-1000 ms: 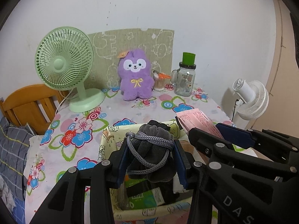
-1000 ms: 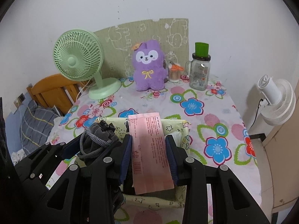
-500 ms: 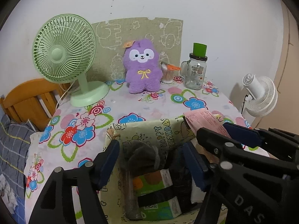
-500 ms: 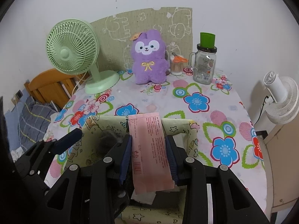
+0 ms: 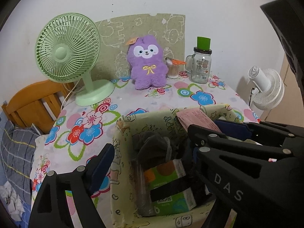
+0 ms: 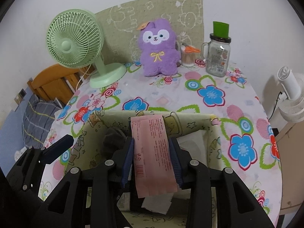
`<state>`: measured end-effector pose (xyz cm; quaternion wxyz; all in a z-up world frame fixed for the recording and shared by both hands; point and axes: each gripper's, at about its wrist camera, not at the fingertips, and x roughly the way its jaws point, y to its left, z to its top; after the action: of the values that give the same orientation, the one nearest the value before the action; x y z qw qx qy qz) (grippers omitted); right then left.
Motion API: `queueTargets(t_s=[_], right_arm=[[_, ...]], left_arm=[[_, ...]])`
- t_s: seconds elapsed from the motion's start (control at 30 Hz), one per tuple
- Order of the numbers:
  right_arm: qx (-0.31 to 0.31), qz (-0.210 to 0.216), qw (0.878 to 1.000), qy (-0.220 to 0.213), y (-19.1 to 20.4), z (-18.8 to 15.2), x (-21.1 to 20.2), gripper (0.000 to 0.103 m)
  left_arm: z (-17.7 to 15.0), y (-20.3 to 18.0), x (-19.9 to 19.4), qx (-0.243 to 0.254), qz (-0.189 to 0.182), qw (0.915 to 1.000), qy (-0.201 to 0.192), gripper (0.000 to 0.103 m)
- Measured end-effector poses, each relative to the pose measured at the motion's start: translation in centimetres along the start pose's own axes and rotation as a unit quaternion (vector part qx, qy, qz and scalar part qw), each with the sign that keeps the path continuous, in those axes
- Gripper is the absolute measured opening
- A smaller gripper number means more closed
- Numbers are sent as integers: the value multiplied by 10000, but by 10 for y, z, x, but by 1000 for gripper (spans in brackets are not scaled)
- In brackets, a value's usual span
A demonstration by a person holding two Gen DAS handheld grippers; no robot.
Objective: Organize soft objects
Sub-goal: 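Open the left tool to drop the pouch while the right tool releases the pink packet into the box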
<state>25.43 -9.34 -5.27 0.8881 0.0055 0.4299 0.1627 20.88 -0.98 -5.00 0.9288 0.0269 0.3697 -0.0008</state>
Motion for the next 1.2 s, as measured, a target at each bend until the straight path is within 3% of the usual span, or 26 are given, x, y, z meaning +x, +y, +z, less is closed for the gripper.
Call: queueTargets(t_s=[0.2, 0.37, 0.97, 1.2], right_arm=[[53, 147, 9997, 169, 3, -4, 6, 43], [3, -14, 10000, 89, 8, -9, -1, 65], [7, -474, 9986, -240, 4, -38, -53, 74], [-75, -521, 9970, -563, 4, -52, -84, 82]], left_arm=[[-10, 4, -6, 10, -51, 10000, 46, 92], [-14, 7, -10, -16, -51, 10000, 59, 94], [-31, -2, -52, -71, -168, 9993, -315, 97], [-38, -9, -71, -86, -149, 9988, -448, 99]])
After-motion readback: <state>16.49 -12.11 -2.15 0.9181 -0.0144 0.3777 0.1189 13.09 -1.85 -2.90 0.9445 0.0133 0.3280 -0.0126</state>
